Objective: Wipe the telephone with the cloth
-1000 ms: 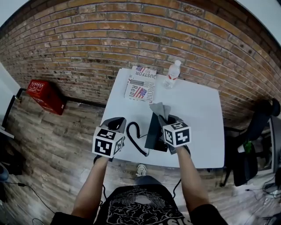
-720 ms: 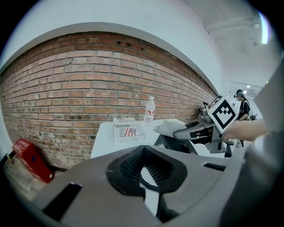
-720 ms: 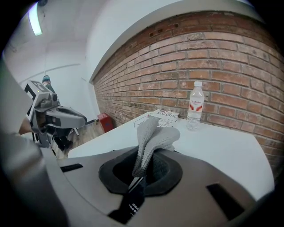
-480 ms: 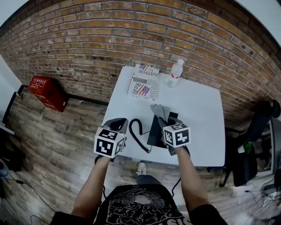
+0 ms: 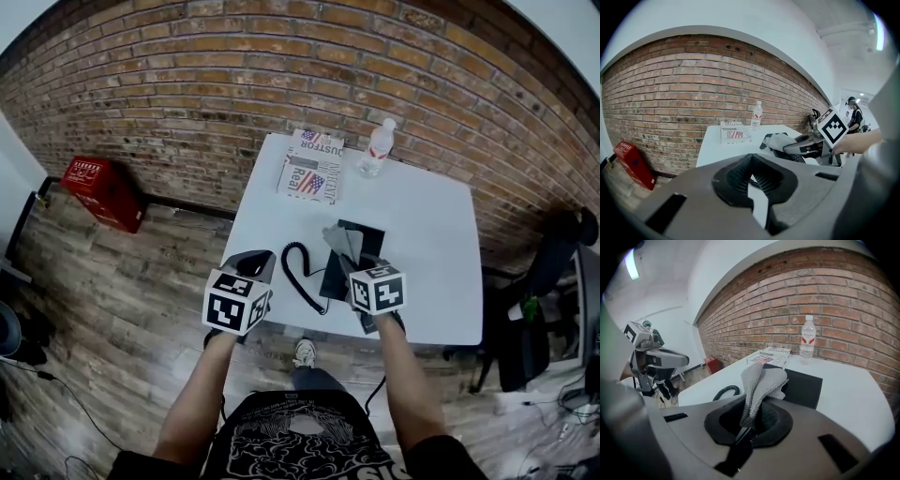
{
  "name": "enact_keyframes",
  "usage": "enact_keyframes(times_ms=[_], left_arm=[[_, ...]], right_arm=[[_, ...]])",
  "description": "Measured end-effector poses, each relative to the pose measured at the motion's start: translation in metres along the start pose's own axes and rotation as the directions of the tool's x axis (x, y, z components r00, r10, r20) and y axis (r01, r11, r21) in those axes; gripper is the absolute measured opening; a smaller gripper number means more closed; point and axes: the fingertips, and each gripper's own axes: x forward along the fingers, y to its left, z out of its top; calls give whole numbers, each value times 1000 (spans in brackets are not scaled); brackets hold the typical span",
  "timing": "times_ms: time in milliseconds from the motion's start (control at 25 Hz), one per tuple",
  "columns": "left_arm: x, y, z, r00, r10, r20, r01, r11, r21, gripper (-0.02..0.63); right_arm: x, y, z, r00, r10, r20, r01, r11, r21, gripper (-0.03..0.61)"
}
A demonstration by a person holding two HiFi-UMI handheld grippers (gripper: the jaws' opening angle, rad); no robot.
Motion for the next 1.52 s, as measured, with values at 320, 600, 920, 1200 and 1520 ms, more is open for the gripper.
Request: enact_keyframes(times_ms=[320,600,920,1200,1520], left_arm=[[-15,-1,-11,1000,-2,-2,2,1000,-10,6],[-25,-6,-21,1000,-6,0,6,1000,-16,6],[-41,-12,-33,1000,-8,-10,8,1000,-18,6],[-54,-13,-46,1000,-2,-18,2,1000,-18,6],[-65,-15,-55,1000,-3,-24,2,1000,-21,6]], right_arm=[[-4,12,-15,1000,8,-30,-8,1000,19,11],[-6,23,-32,999,13,-51,-12,1000,22,11],[-11,37,-50,997,22,-72,-20,999,34,11],[-14,48,-67,996,28,-82,-24,998,51,11],[-19,63,-85,994,35,-105,-31,998,48,11]])
